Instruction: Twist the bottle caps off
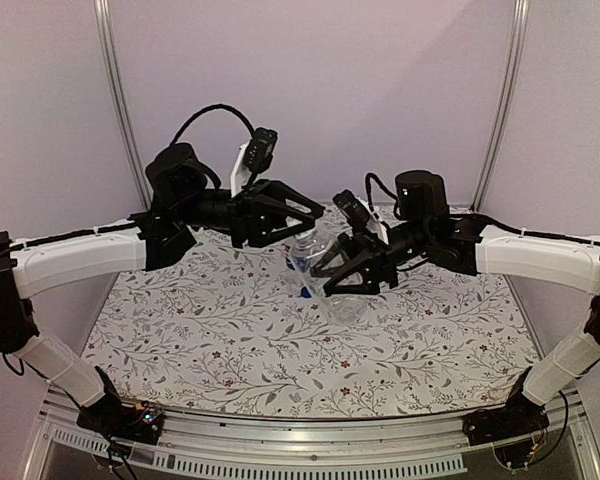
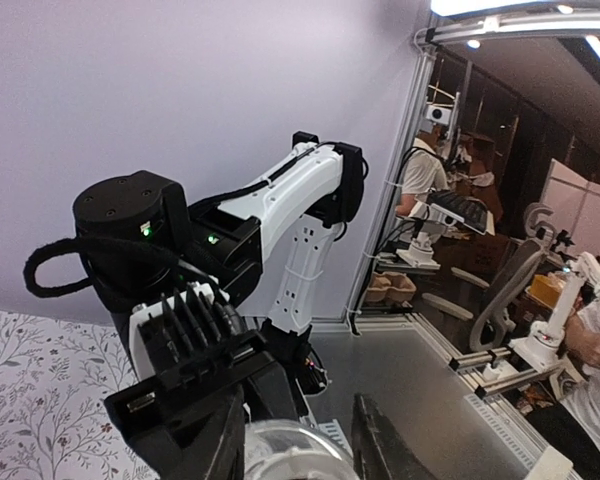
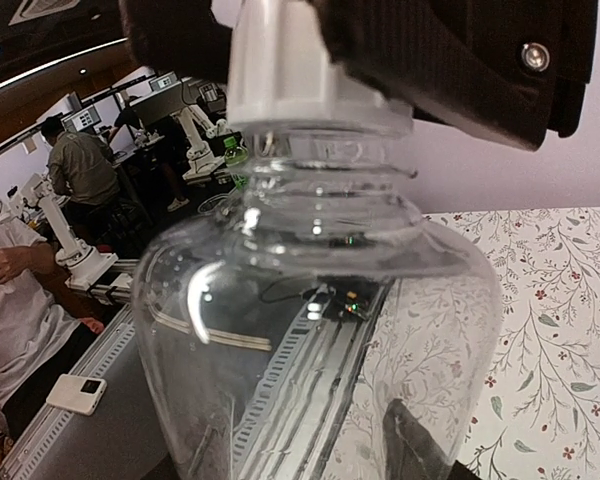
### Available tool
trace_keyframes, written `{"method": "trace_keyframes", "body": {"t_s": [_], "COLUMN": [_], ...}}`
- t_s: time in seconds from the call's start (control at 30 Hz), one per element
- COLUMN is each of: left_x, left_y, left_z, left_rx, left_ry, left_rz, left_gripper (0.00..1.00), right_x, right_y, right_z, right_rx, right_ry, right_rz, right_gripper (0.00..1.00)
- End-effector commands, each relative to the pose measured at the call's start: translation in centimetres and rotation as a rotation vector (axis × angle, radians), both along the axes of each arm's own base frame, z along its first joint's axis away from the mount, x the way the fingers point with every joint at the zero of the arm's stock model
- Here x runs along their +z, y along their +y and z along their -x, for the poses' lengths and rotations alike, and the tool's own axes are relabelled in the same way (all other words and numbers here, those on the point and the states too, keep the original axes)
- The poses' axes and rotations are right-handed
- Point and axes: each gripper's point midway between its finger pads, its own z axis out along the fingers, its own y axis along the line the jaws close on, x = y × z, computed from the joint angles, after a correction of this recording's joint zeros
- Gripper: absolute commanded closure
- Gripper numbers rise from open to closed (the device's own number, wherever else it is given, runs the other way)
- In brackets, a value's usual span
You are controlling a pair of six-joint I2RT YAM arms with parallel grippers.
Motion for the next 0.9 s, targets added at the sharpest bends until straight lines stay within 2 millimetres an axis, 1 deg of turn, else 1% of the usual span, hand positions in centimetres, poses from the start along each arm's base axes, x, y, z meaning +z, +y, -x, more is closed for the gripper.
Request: {"method": "trace_keyframes", "body": {"t_s": [0.0,0.1,0.2,0.27,0.33,0.43,0.47,0.5,0.57,0.63,0.73,0.8,0.87], "left_x": [-0.1,-0.4,-0.7,-1.0,-1.4,-2.2,-2.5,-2.6,-2.8,-2.3,-2.3,-2.3,-2.0], "left_y": [0.2,0.1,-0.1,-0.1,0.0,0.9,1.3,1.6,1.6,1.6,1.4,1.2,0.9], "left_z": [0.4,0.2,-0.7,-2.0,-4.0,-7.8,-8.8,-9.1,-9.3,-9.5,-9.7,-9.6,-9.2], "left_rx": [-0.018,-0.007,0.048,0.140,0.271,0.528,0.609,0.666,0.750,0.815,0.845,0.831,0.799], "left_ry": [-0.016,-0.004,0.020,0.059,0.115,0.251,0.298,0.327,0.358,0.364,0.364,0.360,0.340], "left_rz": [0.010,-0.003,-0.025,-0.053,-0.084,-0.126,-0.137,-0.141,-0.155,-0.157,-0.169,-0.171,-0.161], "left_gripper": [0.68,0.76,0.85,0.92,0.92,0.92,0.92,0.92,0.93,0.92,0.88,0.81,0.72], "right_x": [0.9,0.9,0.5,0.3,-0.2,-0.8,-1.0,-1.1,-1.4,-1.6,-1.7,-1.8,-1.8], "right_y": [0.3,0.3,0.6,0.6,0.5,0.3,0.1,-0.1,-0.2,-0.2,-0.2,-0.2,-0.2], "right_z": [-0.5,-0.8,-2.3,-3.6,-5.1,-7.2,-7.9,-8.6,-9.4,-9.8,-9.7,-9.5,-9.1], "right_rx": [-0.013,-0.038,-0.137,-0.215,-0.303,-0.430,-0.470,-0.507,-0.550,-0.567,-0.563,-0.552,-0.530], "right_ry": [-0.025,-0.031,-0.042,-0.053,-0.065,-0.119,-0.133,-0.157,-0.179,-0.190,-0.191,-0.188,-0.186], "right_rz": [-0.022,-0.018,0.011,0.034,0.064,0.103,0.115,0.124,0.137,0.143,0.146,0.145,0.136], "right_gripper": [0.52,0.52,0.53,0.53,0.53,0.52,0.52,0.52,0.52,0.52,0.52,0.52,0.52]}}
